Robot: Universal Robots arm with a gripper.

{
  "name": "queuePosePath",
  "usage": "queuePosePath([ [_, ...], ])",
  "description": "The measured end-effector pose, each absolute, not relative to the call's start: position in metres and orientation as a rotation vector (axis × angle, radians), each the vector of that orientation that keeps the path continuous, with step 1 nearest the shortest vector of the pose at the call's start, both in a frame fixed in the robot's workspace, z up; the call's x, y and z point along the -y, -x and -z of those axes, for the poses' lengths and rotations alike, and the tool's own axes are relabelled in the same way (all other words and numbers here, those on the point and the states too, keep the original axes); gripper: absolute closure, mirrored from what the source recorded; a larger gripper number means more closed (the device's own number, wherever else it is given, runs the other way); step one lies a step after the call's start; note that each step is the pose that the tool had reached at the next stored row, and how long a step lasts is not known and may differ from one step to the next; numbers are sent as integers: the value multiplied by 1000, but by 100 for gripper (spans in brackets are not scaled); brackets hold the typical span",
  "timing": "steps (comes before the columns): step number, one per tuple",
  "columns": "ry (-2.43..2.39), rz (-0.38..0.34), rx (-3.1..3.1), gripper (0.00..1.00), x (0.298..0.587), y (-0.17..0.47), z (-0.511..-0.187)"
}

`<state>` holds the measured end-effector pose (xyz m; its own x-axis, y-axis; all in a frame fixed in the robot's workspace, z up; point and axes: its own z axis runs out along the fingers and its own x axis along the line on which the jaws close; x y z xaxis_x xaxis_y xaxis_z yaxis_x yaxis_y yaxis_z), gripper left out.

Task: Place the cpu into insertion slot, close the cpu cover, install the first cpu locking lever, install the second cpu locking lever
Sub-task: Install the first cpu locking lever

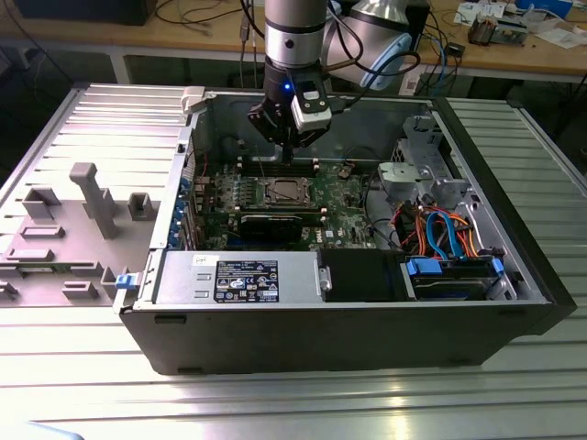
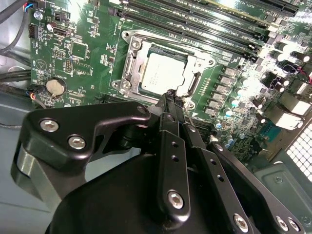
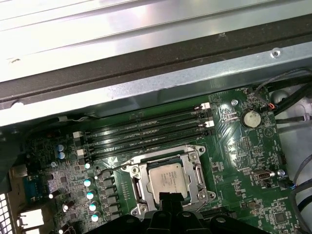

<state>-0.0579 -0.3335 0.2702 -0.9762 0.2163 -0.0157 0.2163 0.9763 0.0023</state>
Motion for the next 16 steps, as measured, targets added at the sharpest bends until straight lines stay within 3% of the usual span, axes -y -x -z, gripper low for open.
queuePosePath([
  [16, -181, -2, -3120, 89, 334, 62, -270],
])
